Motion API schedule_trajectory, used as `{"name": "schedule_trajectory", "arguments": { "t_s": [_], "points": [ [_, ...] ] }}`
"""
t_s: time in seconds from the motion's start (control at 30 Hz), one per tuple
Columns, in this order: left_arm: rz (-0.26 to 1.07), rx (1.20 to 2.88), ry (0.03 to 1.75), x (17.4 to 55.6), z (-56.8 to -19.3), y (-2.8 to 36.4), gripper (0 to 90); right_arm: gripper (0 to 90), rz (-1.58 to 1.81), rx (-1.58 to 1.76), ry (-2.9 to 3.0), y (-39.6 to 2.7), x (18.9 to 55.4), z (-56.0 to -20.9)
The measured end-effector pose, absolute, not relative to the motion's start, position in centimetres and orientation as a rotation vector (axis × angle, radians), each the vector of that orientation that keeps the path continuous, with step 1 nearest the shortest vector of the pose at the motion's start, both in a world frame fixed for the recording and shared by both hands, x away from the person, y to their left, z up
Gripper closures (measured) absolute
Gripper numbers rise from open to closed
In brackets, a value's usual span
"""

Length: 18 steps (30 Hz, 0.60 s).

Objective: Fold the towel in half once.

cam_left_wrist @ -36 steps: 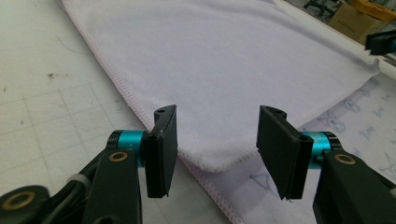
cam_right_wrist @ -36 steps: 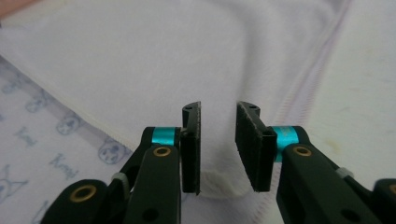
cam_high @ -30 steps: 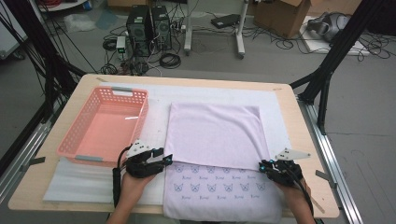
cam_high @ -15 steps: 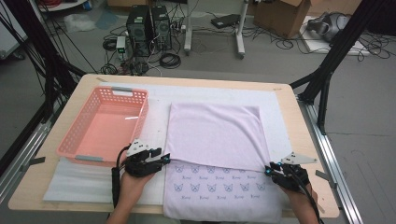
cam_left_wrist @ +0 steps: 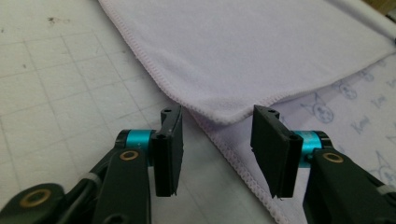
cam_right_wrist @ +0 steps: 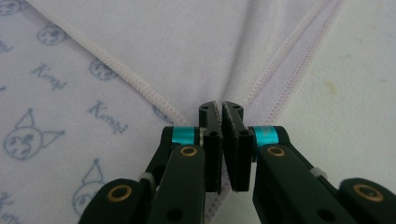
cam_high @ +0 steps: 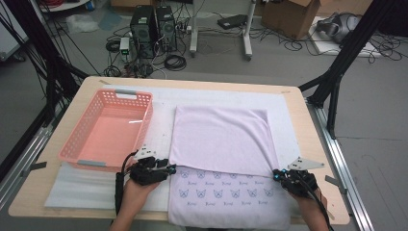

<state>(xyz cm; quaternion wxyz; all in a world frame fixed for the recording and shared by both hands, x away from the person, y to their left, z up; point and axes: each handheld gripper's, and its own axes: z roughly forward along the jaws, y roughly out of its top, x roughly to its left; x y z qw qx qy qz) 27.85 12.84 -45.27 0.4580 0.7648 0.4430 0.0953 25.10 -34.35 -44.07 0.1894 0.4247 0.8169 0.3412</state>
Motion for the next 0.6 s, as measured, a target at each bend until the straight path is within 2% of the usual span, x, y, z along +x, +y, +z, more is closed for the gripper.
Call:
{"name": "schedule_trajectory", "arguments": {
  "t_s": [0.17,0.33,0.43,0.6],
  "points": [
    [0.215,1.861,1.108,27.95,-45.28,12.96,60.1,86.3,0.960,1.192,2.298,-34.38,25.09,-44.08],
    [0.220,1.884,1.107,28.12,-45.32,12.67,78.9,86.2,0.964,1.195,2.298,-34.41,25.12,-44.08],
    [0.234,1.893,1.110,28.11,-45.30,12.49,85.5,86.3,0.964,1.198,2.299,-34.40,25.12,-44.08],
    [0.249,1.899,1.106,28.07,-45.19,12.34,87.8,86.5,0.978,1.203,2.291,-34.45,25.12,-44.05]
  ]
}}
